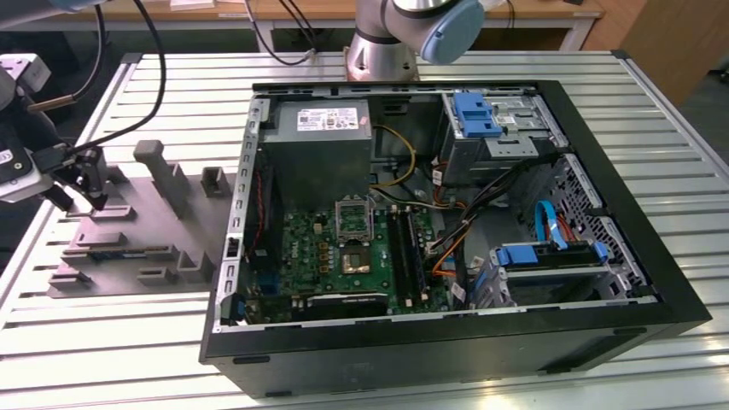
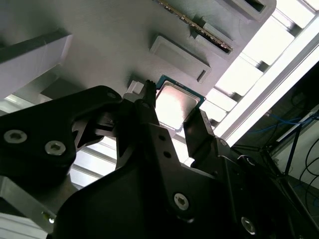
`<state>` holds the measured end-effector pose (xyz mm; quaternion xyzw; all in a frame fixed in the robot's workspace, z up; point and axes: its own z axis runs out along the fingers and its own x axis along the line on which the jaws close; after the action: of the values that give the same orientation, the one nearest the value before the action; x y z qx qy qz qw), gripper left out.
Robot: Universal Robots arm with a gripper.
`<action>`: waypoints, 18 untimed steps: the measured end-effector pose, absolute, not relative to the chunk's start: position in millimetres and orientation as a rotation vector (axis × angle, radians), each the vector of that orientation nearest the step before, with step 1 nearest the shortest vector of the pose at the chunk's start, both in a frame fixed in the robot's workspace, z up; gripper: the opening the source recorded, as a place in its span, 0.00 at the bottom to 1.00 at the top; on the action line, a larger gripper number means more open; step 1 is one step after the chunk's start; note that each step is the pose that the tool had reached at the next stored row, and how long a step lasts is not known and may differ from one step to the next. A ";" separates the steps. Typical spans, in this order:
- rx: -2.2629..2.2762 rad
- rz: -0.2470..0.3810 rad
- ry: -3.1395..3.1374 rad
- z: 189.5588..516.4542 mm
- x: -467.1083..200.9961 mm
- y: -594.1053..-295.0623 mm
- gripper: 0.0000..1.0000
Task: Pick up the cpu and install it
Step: 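Pick up the cpu and move it towards the insertion slot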
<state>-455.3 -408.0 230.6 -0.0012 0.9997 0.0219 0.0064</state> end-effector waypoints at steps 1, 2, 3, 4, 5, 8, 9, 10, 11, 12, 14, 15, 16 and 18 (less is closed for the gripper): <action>-0.004 0.068 3.128 230.7 -455.3 -408.0 0.47; -0.004 0.068 3.128 230.8 -455.3 -408.0 0.47; -0.004 0.068 3.128 231.1 -455.3 -408.0 0.47; -0.004 0.068 3.128 231.2 -455.3 -408.0 0.47; -0.004 0.069 3.128 231.4 -455.3 -408.0 0.47; -0.004 0.069 3.128 233.1 -455.3 -408.0 0.47; -0.004 0.069 3.128 233.8 -455.3 -408.0 0.47; -0.004 0.069 3.128 234.0 -455.3 -408.0 0.47; -0.004 0.069 3.128 234.2 -455.3 -408.0 0.47; -0.004 0.069 3.128 234.4 -455.3 -408.0 0.47; -0.004 0.069 3.128 234.7 -455.3 -408.0 0.47; -0.004 0.070 3.128 234.8 -455.3 -408.0 0.47; -0.004 0.069 3.128 235.0 -455.3 -408.0 0.47; -0.004 0.069 3.128 235.6 -455.3 -408.0 0.47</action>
<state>-455.3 -408.0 235.6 -0.0012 0.9997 0.0222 0.0063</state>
